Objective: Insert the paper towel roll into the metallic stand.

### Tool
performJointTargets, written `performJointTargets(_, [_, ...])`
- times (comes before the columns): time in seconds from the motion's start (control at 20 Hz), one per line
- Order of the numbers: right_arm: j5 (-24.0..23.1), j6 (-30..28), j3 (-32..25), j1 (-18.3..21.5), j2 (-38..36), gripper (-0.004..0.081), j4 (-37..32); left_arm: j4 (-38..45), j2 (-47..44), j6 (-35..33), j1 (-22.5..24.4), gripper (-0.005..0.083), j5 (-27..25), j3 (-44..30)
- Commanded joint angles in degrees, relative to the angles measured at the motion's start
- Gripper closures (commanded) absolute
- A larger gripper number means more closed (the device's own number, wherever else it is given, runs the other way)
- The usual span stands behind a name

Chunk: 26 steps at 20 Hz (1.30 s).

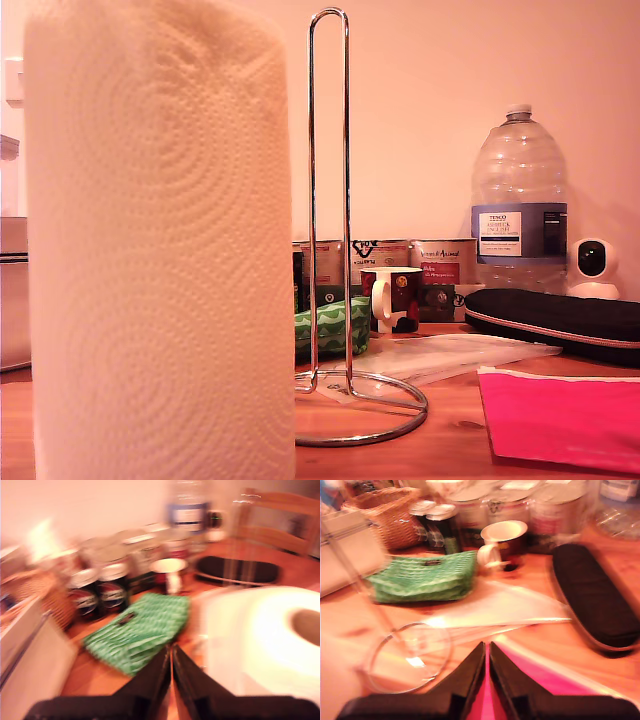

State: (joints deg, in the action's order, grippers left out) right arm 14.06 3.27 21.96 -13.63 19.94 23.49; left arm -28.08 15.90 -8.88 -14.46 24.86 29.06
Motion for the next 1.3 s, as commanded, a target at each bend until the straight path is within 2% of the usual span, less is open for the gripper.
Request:
performJointTargets(0.0, [1.1,1.5,-0.5,-0.7,1.0,0.0780,-0.5,-0.4,0.8,-3.8,-0.1,0.0782,3.0,2.7])
performJointTargets(0.05, [1.0,1.4,-0.5,-1.0,1.5,0.0780,-0.5,-1.9,1.4,-3.8,-0.3,0.0782,5.0,4.2])
performJointTargets(0.2, [1.1,1.4,-0.5,-1.5,2.7,0.0780,-0.5,-7.2,4.9,-12.1,-2.0,0.0732,10.6,8.7])
performJointTargets(0.35, [1.0,1.4,-0.5,-2.2,3.8,0.0780,-0.5,-13.5,9.3,-15.1,-5.0,0.0611,15.9,12.8])
performJointTargets(0.5, [1.0,1.2,-0.5,-2.5,4.7,0.0780,-0.7,-17.4,13.2,-15.6,-9.0,0.0433,16.4,15.8])
performJointTargets(0.65, [1.0,1.2,-0.5,-2.5,5.6,0.0780,-2.2,-17.0,16.1,-15.9,-13.4,0.0390,16.5,16.7])
performJointTargets(0.75, [1.0,1.3,-0.5,-2.5,6.3,0.0780,-3.2,-16.9,17.9,-17.8,-16.6,0.0348,16.2,16.8])
performJointTargets(0.85, [1.0,1.2,-0.5,-2.5,7.0,0.0780,-3.9,-16.9,20.3,-19.1,-19.8,0.0341,13.8,16.8])
performJointTargets(1.0, [1.0,1.3,-0.5,-2.5,8.2,0.0780,-3.9,-16.0,24.3,-22.8,-24.8,0.0341,8.8,16.8])
performJointTargets(1.25, [1.0,1.3,-0.5,-2.5,9.6,0.0780,-3.9,-13.5,29.4,-24.5,-32.0,0.0342,0.9,16.8])
